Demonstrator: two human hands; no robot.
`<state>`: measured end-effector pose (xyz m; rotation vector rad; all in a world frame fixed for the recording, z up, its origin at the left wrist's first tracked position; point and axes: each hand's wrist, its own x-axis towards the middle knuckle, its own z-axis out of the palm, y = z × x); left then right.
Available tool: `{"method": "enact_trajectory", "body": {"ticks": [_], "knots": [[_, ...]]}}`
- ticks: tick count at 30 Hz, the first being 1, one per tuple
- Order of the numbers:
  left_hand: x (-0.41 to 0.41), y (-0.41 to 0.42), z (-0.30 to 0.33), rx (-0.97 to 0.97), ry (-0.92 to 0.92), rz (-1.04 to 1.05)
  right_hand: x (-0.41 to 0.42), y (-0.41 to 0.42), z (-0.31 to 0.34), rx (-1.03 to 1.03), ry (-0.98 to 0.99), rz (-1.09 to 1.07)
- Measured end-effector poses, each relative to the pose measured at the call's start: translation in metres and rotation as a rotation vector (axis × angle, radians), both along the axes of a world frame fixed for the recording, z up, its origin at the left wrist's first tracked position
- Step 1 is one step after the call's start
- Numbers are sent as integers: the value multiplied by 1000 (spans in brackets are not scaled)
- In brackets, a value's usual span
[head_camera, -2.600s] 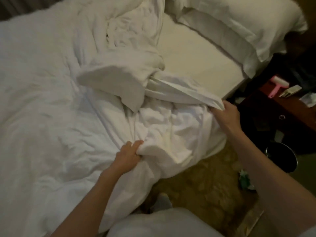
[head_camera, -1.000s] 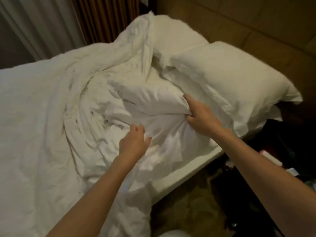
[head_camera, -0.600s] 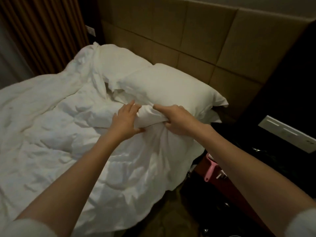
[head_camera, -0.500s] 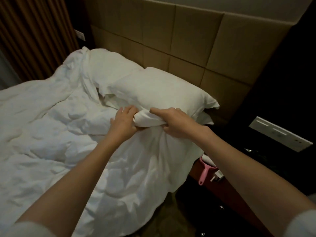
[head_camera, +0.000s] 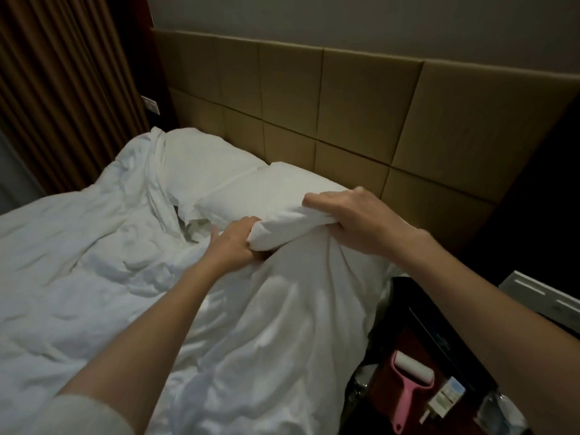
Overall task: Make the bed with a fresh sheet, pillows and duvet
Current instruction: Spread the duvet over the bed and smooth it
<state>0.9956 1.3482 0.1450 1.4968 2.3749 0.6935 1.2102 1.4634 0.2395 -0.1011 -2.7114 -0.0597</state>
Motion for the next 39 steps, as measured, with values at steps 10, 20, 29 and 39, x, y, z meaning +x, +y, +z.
{"method": "enact_trajectory", "body": {"ticks": [10,20,29,39], "knots": [[-29,37,-32,-60,126,156,-22,56,-10,-41,20,109],[-18,111,56,448,334,490,-3,148,26,-229,194,47],[31,287,156,600,484,293,88,267,84,-310,520,-263],[56,357,-19,-17,231,-5,104,332,-84,-636,93,-791]]}}
